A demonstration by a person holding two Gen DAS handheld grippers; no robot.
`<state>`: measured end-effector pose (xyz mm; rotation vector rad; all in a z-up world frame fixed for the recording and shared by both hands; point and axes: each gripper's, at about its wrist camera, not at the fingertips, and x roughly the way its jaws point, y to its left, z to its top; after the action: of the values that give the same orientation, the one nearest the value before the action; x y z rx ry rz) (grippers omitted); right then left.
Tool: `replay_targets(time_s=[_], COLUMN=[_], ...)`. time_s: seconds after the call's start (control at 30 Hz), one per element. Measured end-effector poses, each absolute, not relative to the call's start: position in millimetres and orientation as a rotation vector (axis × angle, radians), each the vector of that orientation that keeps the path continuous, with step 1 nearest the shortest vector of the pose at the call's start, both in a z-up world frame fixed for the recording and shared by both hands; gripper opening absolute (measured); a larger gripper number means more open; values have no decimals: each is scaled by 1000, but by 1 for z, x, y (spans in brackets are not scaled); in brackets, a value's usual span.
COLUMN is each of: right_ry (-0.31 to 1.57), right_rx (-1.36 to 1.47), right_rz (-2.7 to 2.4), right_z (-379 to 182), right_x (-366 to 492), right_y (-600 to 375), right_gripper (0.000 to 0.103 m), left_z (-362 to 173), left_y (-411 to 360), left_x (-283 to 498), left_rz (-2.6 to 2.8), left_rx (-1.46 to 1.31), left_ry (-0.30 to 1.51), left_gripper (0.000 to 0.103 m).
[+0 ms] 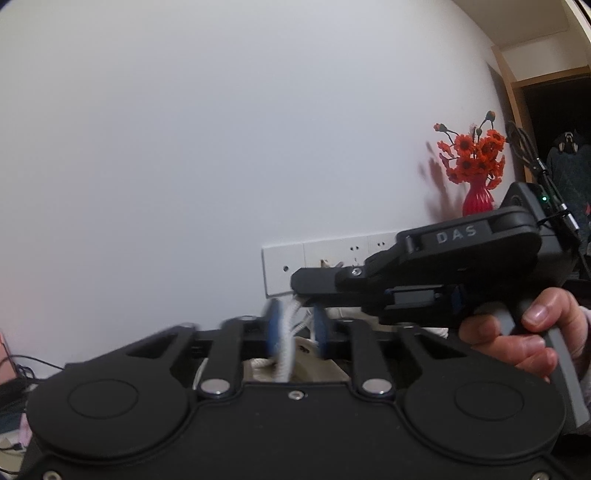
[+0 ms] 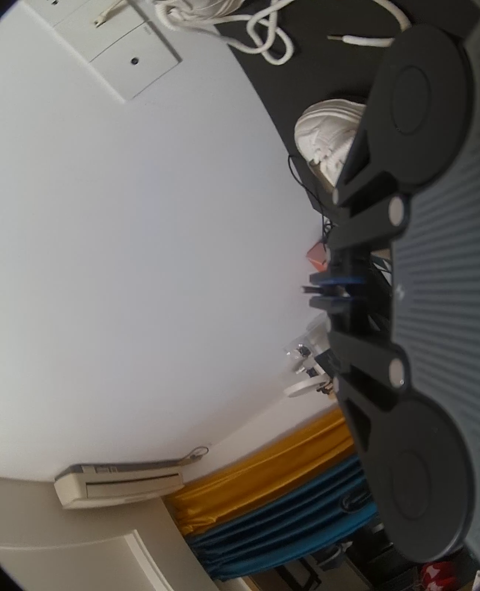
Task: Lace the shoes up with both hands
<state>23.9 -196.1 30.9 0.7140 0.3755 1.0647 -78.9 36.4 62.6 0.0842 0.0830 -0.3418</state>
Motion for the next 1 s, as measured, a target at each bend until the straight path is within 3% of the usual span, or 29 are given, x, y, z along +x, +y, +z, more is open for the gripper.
replay_targets(time_s=[0.17,0.23,0.27,0.3,0.5,0.57,0.8,0.93,1.0], right_ry=[409,396,378,353,356,373,414,504,575], right_rx=[723,700,679,657,343,294,169,293,495], right_rz=[1044,981,936,893,696,712,750,758,763], right_z=[24,25,27,29,42,44,42,33,25], right_x=[28,26,24,22,12,8,-3,14,22], right_y=[-198,-199,-201,-203,-191,-187,-165,-171,-183], right_gripper=[10,26,42,44,43,37,37,23,23], left_z=[66,68,69,69,77,80,75,74,72], left_y=[52,68,77,87,119,122,105,86,82], left_x=[-70,-64,-62,-59,-59,-60,-45,-37,-35], left_rz=[-380,-344,-316,-288,-283,-293,-364,-379,-378], left_rx=[-51,-127,-164,-200,-263,-261,-343,-282,-267], left_ry=[156,172,176,181,205,223,298,311,312], left_gripper=[6,6,6,6,6,6,7,7,7])
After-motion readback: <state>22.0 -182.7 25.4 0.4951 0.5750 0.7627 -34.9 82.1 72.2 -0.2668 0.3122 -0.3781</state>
